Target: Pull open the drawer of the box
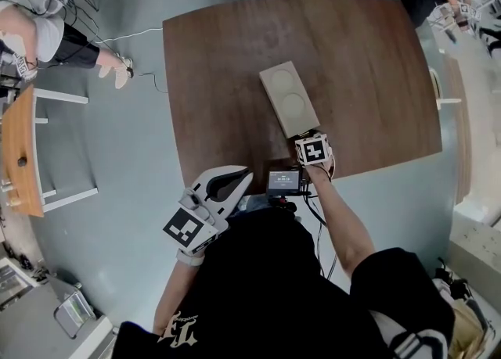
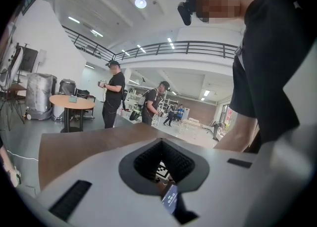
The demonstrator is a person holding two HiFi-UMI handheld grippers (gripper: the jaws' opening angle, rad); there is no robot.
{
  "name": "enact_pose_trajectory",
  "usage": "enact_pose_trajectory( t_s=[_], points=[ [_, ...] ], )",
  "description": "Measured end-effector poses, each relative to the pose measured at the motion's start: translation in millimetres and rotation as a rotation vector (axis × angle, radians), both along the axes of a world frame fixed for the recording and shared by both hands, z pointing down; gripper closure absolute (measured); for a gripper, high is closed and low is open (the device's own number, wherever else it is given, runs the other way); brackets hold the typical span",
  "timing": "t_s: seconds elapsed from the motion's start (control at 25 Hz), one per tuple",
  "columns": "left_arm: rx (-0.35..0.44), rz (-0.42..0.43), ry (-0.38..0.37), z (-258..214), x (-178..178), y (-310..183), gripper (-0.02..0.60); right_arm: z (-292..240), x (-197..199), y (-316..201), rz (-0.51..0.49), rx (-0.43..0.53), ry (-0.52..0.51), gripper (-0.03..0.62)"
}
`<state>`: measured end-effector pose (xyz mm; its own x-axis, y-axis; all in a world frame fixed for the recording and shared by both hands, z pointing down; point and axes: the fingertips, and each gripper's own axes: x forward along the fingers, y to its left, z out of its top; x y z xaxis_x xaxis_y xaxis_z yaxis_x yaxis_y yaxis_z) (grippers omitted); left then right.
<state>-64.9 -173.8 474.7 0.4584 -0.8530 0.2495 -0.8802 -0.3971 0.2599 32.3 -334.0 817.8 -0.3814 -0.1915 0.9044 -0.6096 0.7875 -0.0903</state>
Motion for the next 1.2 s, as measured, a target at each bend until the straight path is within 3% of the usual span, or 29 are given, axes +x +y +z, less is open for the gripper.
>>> enact_pose_trajectory(
  t_s=[0.44,0.56,0.68,0.84,1.04,1.2],
  points=[
    [0.039,0.028,-0.006,-8,-1,21,0.577,9,-7,25,-0.035,-0.061,0.005,0.421],
    [0.048,0.035,-0.015,-10,1,14,0.577,9,6,15,-0.018,-0.059,0.058,0.421],
    [0.067,0.052,-0.015,-13,2,4,0.577,6,3,1,-0.011,-0.037,0.029,0.421],
    [0.052,0.057,-0.010,-13,5,14,0.577,9,20,18,-0.001,-0.072,0.095,0.421],
    [0.065,0.090,-0.005,-16,15,19,0.577,5,18,20,-0.006,-0.049,0.057,0.421],
    [0.065,0.106,-0.002,-18,21,24,0.577,7,36,31,0.012,-0.079,0.108,0.421]
  ],
)
